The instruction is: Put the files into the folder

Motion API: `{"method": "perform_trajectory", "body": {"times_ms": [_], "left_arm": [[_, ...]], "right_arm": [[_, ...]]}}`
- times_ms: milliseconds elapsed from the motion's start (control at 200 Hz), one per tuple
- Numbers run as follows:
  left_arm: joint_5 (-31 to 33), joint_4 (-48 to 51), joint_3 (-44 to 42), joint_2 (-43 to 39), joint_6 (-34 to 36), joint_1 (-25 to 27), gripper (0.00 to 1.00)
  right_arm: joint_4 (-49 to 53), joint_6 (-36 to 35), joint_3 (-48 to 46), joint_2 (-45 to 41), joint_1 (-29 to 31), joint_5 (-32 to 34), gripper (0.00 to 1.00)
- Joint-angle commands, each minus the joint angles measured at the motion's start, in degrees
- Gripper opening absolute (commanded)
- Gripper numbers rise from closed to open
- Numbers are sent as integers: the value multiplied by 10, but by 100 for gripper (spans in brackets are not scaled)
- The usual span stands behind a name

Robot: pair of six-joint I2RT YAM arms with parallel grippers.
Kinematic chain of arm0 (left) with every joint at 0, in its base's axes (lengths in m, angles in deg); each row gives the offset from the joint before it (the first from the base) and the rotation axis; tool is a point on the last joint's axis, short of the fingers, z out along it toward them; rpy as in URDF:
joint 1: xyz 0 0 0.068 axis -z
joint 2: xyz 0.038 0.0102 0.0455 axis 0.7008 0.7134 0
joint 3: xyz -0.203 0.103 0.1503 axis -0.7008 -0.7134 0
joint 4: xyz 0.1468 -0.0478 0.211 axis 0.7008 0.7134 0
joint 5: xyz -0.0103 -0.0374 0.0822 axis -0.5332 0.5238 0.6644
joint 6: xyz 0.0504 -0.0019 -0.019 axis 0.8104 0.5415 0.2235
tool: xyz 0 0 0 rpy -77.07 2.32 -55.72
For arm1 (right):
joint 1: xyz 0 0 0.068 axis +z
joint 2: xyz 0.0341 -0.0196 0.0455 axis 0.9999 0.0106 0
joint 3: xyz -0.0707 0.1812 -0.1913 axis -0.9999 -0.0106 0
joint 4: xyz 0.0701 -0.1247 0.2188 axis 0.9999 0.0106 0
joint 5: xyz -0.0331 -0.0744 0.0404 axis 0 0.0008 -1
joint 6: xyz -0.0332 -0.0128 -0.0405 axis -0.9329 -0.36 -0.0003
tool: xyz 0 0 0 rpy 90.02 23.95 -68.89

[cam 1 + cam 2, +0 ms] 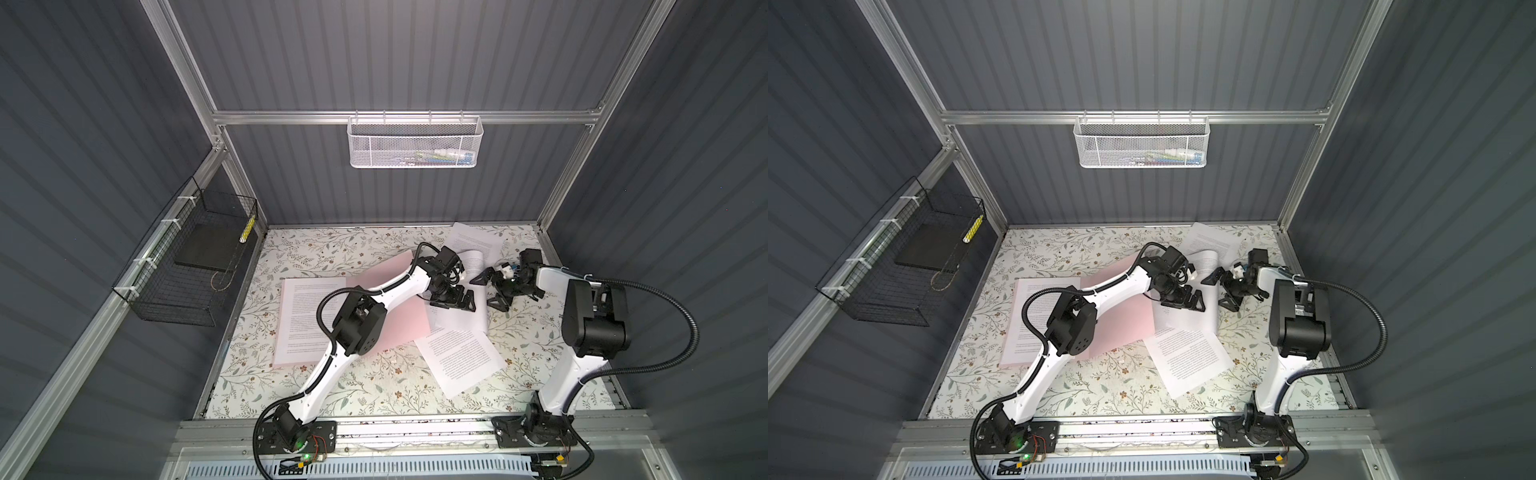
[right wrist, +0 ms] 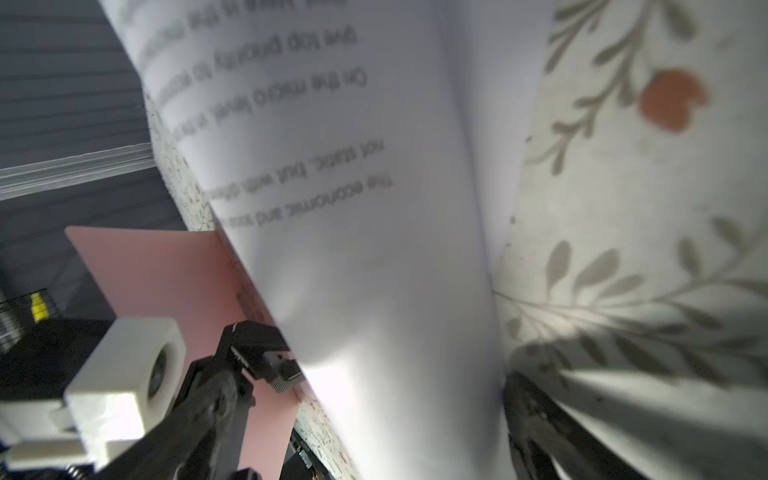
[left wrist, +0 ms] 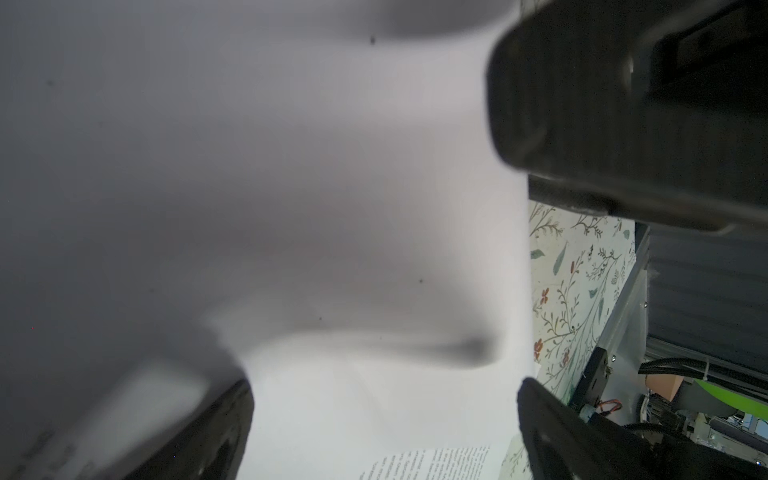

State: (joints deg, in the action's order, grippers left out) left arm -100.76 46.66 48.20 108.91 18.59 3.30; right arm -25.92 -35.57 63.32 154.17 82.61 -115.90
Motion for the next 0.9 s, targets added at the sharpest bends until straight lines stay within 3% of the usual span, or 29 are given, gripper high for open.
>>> {"method": "perform_trajectory", "body": {"times_ms": [0, 150, 335, 565, 650, 705, 795, 890], "left_arm": [[5, 39, -16, 40, 11, -4, 99], [1, 33, -25, 36, 9, -5, 99], [-2, 34, -31, 32, 15, -4, 99], [-8, 29, -42, 24, 18, -5, 99], [-7, 29, -45, 23, 18, -6, 99], [-6, 31, -45, 22, 18, -7, 99], [-7, 24, -51, 18, 19, -7, 99], [-14, 21, -56, 21, 18, -9, 99]], "right_arm": [[-149, 73, -57, -33, -4, -89, 99], [-287, 145, -121, -59, -10, -132, 99], [-409, 202, -109, -28, -11, -150, 99], [-390, 189, -28, 37, -1, -143, 99], [-336, 174, -12, 54, 1, -137, 99], [-304, 151, -32, 30, 0, -123, 99], [-184, 60, -70, -48, -2, -41, 99], [-130, 30, -101, -90, -5, -10, 99]]}}
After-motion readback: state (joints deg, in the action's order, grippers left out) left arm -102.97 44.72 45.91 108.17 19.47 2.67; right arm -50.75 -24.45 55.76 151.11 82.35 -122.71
